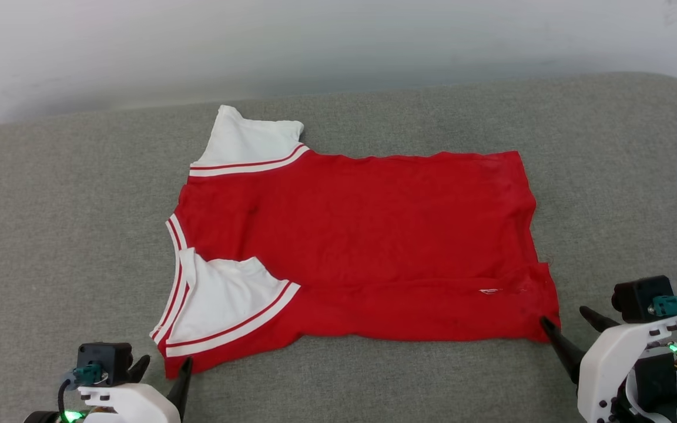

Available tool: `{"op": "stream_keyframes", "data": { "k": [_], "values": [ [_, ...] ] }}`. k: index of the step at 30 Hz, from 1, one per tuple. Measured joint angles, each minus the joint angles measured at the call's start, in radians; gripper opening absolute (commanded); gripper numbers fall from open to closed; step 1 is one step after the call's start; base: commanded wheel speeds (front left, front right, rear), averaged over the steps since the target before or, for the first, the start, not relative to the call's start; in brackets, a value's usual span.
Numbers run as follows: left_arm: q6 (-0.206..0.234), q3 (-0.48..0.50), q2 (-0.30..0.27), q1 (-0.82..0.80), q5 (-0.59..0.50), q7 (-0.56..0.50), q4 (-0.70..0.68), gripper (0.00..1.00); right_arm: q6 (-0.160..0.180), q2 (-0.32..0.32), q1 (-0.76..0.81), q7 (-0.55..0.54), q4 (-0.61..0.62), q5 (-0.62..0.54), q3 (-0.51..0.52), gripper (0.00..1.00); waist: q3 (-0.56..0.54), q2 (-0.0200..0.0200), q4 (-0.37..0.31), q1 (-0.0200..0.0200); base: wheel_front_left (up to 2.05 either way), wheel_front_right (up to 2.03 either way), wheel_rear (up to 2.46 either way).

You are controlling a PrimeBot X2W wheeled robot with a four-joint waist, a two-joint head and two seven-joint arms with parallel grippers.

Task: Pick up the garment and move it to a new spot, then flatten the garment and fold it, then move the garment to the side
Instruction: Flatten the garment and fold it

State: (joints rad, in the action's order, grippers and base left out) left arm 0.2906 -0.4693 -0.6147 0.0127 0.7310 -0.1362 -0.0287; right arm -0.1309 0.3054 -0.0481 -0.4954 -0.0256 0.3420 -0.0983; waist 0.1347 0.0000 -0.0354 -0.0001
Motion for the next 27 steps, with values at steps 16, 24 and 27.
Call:
{"op": "stream_keyframes", "data": {
  "k": [16, 24, 27],
  "values": [
    [-0.047, -0.032, 0.014, -0.084, -0.007, -0.013, 0.183, 0.00, 0.000, 0.019, -0.015, 0.034, 0.063, 0.000, -0.026, 1.00, 0.119, 0.0000, -0.050, 0.0000, 0.00, 0.00, 0.00],
    [-0.080, -0.041, 0.040, -0.100, 0.000, 0.017, 0.208, 0.00, 0.000, 0.024, -0.016, 0.032, 0.026, -0.020, -0.010, 1.00, 0.081, 0.0000, -0.032, 0.0001, 0.00, 0.00, 0.00],
    [-0.089, -0.031, 0.043, -0.087, 0.015, 0.043, 0.172, 0.00, 0.000, 0.011, -0.015, 0.023, 0.000, -0.012, -0.003, 1.00, 0.058, 0.0000, -0.018, 0.0001, 0.00, 0.00, 0.00]
  ]
}}
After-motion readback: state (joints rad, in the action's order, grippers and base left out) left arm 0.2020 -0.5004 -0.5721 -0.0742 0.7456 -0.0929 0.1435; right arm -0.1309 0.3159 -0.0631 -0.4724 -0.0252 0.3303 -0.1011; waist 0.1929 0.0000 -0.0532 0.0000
